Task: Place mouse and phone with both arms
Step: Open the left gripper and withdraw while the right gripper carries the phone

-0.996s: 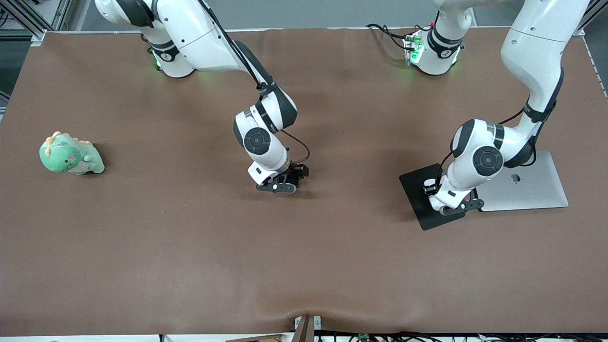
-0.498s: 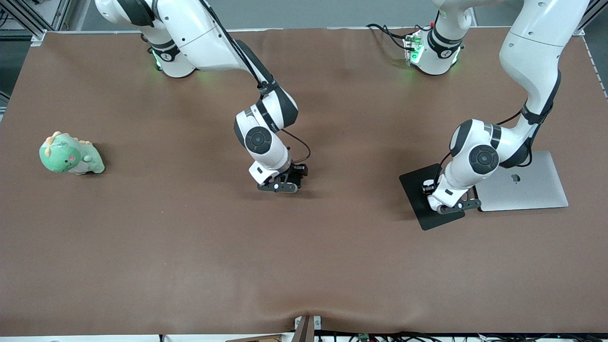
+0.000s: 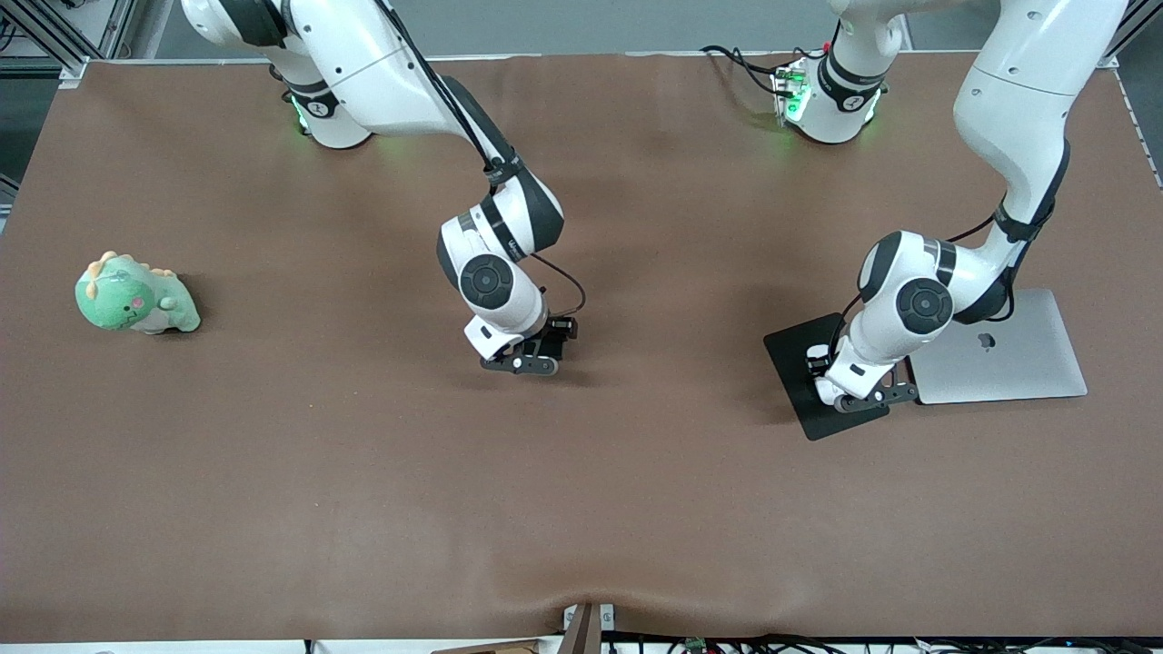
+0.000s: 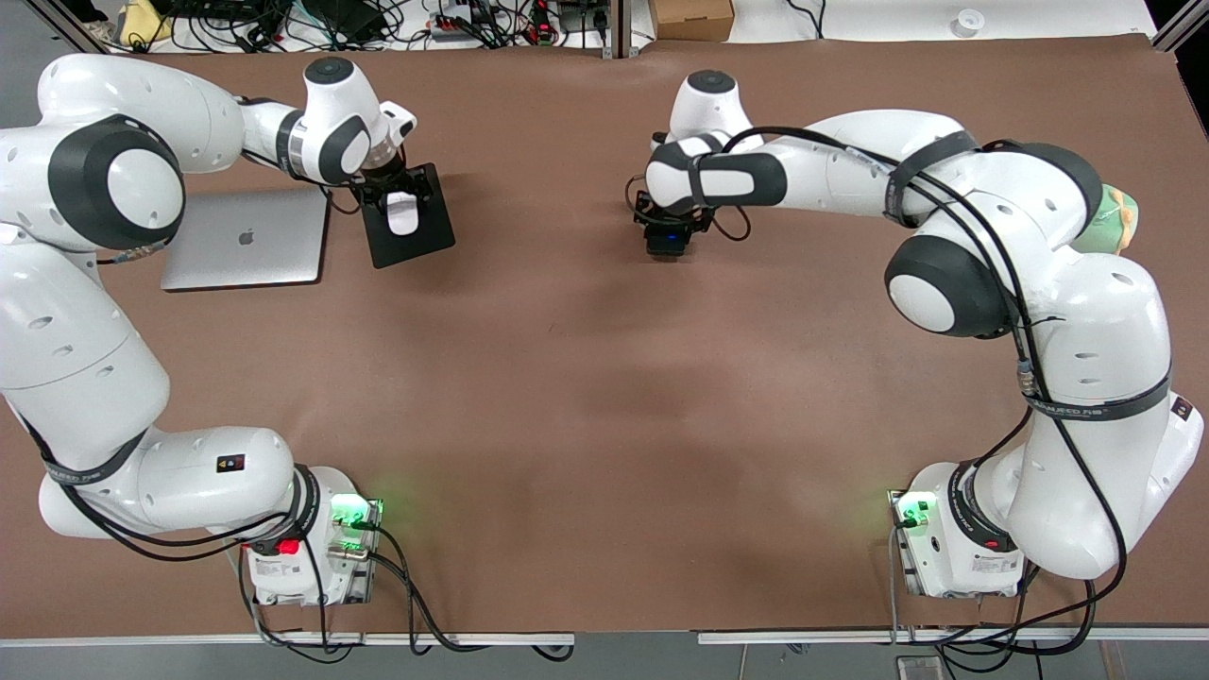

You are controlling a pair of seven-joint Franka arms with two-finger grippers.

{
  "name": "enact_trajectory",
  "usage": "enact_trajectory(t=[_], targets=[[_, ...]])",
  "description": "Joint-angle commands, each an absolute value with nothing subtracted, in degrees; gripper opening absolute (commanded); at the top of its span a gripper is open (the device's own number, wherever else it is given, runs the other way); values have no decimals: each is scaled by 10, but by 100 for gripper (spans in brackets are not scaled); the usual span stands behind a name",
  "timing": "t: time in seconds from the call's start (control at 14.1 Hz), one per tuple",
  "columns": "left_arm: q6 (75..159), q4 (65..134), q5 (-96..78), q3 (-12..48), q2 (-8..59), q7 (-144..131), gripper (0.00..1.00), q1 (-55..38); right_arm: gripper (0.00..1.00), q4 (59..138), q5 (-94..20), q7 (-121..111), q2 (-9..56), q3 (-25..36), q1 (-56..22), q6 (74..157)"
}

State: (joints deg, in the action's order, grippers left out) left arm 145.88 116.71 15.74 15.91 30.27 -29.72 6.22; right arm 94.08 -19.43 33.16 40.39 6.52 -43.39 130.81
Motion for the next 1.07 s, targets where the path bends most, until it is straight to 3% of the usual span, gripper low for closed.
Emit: enact_trajectory(t=[0.0, 0.21, 0.57, 1.0], targets=[[1400, 1127, 172, 165, 262, -299, 100, 65, 0, 958, -192, 352, 352, 90, -437, 1266], [1273, 1045, 164, 178, 228, -268, 100, 68, 0, 970, -192, 349, 324, 115, -431, 1222], [1096, 909, 162, 203, 202, -244, 100, 69, 0, 1075, -191, 303, 232, 141, -402, 1225], [1051, 885, 65, 204, 91, -210, 100, 69, 0, 1168, -188, 212, 167, 226, -401, 1227]])
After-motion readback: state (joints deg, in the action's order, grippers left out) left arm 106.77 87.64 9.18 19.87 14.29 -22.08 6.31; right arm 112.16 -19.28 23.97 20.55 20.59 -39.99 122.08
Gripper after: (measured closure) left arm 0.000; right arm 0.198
